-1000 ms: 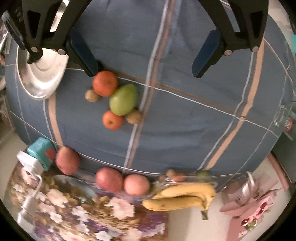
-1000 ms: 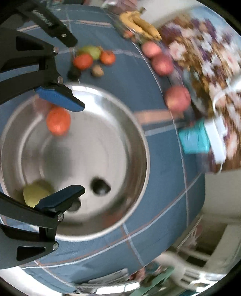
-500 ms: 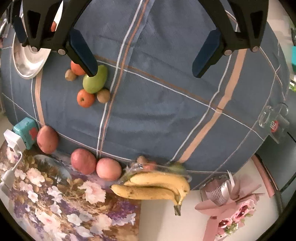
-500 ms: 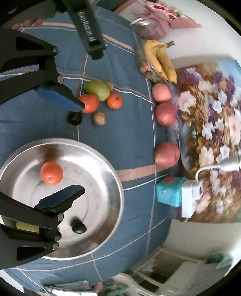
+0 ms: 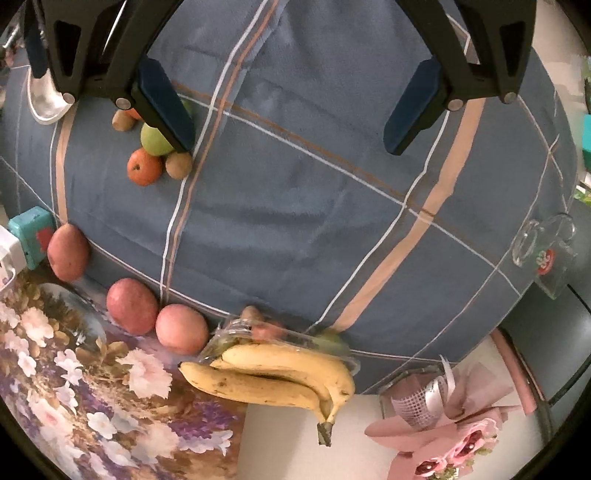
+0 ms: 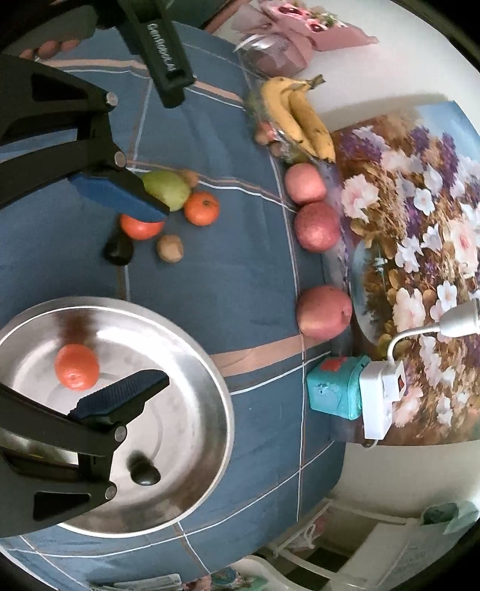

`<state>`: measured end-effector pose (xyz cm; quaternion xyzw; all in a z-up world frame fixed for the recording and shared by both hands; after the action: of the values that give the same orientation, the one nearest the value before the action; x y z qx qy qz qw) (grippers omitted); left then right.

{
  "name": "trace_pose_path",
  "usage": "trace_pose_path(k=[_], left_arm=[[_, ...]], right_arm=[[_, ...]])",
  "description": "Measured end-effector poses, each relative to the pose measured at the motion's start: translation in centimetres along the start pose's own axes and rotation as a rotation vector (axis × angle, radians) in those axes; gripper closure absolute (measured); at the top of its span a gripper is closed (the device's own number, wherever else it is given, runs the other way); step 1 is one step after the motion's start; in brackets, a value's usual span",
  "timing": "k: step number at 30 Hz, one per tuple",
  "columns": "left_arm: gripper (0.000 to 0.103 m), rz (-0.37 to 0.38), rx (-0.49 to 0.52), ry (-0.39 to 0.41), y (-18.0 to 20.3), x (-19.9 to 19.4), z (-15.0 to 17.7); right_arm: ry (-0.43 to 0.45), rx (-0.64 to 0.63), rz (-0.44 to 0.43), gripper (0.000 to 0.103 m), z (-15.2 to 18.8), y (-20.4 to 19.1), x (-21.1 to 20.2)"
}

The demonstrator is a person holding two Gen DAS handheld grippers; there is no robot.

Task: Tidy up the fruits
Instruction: 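Move both open tools away from the plate toward the fruit pile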

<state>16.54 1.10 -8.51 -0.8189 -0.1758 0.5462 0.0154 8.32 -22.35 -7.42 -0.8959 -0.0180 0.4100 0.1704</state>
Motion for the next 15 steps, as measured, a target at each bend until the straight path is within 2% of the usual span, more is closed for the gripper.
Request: trace_pose_path(k=[2, 4, 15], left_arm=[[0.0, -0.019, 0.015, 0.025, 0.1, 0.2, -0.5], [0.0, -0.005, 0.025, 0.053, 0.4, 0.1, -1.0], [0.0, 0.165, 0.029, 0.075, 3.4, 0.4, -3.4]], right_arm=[[0.002, 0.004, -0.005, 0.021, -0.4, 0.0, 0.1], [0.005, 0.009, -0.01, 0.021, -0.9, -0.1, 0.3], [0.001, 0.018, -0.059, 0.021, -3.1, -1.5, 2.4]])
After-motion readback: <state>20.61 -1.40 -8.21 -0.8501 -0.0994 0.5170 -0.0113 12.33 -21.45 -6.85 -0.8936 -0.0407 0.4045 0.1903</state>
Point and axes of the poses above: each gripper's, at about its wrist camera, not at the fingertips, and x roughly the way its jaws point, y to its right, z to its underside, the point moved 9 cm from there along x, roughly the way its jaws point, and after that the axes turned 15 degrees about -z, right-handed, at the moved point
